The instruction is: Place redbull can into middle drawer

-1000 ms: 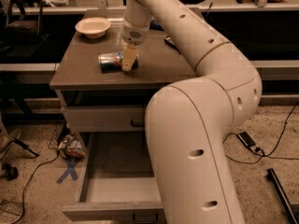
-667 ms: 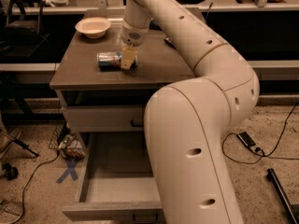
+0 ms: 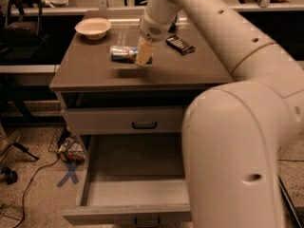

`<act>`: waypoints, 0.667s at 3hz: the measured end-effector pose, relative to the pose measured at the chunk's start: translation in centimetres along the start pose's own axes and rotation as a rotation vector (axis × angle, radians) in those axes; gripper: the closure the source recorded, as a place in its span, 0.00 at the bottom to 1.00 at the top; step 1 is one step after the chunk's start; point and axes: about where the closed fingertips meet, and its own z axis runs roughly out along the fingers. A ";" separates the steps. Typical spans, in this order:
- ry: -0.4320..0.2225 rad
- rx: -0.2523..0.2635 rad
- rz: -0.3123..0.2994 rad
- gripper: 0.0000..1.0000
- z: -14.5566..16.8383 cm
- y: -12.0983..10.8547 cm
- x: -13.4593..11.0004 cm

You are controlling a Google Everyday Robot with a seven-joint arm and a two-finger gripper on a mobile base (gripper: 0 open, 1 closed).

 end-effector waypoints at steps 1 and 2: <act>-0.031 0.053 0.095 1.00 -4.1 2.4 3.7; -0.049 0.053 0.153 1.00 -5.1 4.5 6.3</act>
Offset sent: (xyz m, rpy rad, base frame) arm -0.0786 -0.1029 0.0220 0.1074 0.0154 -0.2090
